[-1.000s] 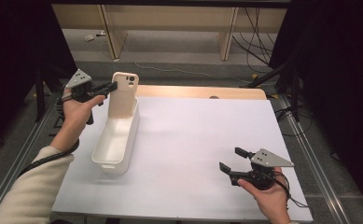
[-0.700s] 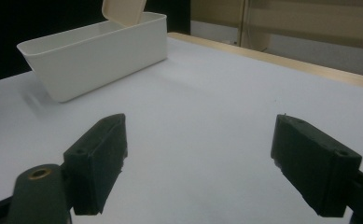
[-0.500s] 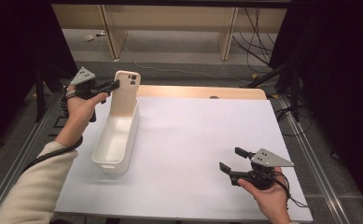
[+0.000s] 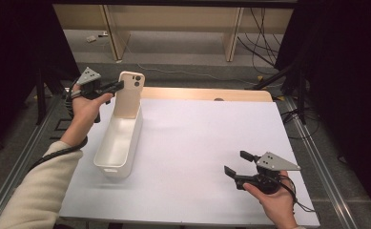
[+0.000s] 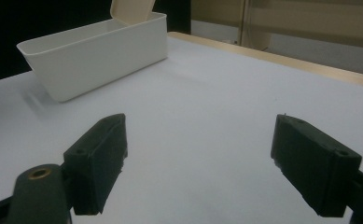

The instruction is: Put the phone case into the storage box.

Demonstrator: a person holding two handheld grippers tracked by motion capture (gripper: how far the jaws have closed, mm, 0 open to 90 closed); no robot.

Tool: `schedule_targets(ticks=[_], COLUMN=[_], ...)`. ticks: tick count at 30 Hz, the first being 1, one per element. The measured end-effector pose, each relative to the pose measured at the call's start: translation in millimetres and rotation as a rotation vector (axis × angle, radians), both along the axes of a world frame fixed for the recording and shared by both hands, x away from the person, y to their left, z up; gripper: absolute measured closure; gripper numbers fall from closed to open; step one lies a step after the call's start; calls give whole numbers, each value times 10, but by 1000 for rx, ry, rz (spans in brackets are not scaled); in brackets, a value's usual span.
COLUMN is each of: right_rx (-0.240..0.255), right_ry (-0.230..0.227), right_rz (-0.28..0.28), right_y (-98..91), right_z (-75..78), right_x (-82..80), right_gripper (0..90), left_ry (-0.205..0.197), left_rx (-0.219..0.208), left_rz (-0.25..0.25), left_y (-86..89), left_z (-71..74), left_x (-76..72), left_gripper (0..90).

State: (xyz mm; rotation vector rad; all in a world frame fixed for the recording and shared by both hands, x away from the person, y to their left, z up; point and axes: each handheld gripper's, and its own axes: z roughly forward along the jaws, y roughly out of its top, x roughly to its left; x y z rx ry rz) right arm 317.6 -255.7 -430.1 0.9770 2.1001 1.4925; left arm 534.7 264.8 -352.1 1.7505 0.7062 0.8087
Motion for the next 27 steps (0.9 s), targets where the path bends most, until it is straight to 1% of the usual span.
schedule_targets(ticks=[3, 4, 6, 7, 12, 13, 15, 16, 21, 22, 23, 27], right_rx=[3, 23, 26, 26, 26, 11, 25, 18, 17, 13, 18, 15], right_ry=[2, -3, -9, -15, -10, -4, -5, -2, -3, 4, 4, 5], right_rz=[2, 8, 12, 13, 10, 4, 11, 13, 11, 5, 9, 7], right_y=[3, 15, 20, 22, 15, 7, 17, 12, 10, 6, 9, 6], right_z=[-3, -13, -19, -24, -21, -15, -25, -24, -25, -19, -22, -19], right_x=[1, 8, 13, 17, 15, 11, 17, 16, 18, 12, 14, 14], right_gripper=[198, 198, 198, 198, 198, 198, 198, 198, 198, 198, 198, 198], left_ry=[4, 7, 8, 8, 11, 13, 13, 13, 17, 17, 17, 21], left_rx=[4, 17, 19, 18, 21, 19, 25, 27, 29, 30, 34, 41], left_rz=[6, 6, 8, 9, 13, 13, 14, 14, 17, 18, 18, 23], left_y=[0, 7, 11, 10, 12, 10, 7, 6, -6, -7, -4, -6], left_z=[-13, -16, -33, -41, -71, -75, -81, -83, -99, -102, -106, -128], left_x=[23, 32, 55, 62, 103, 108, 127, 136, 168, 172, 180, 202], left_gripper=[815, 815, 815, 815, 815, 815, 815, 815, 814, 814, 814, 814])
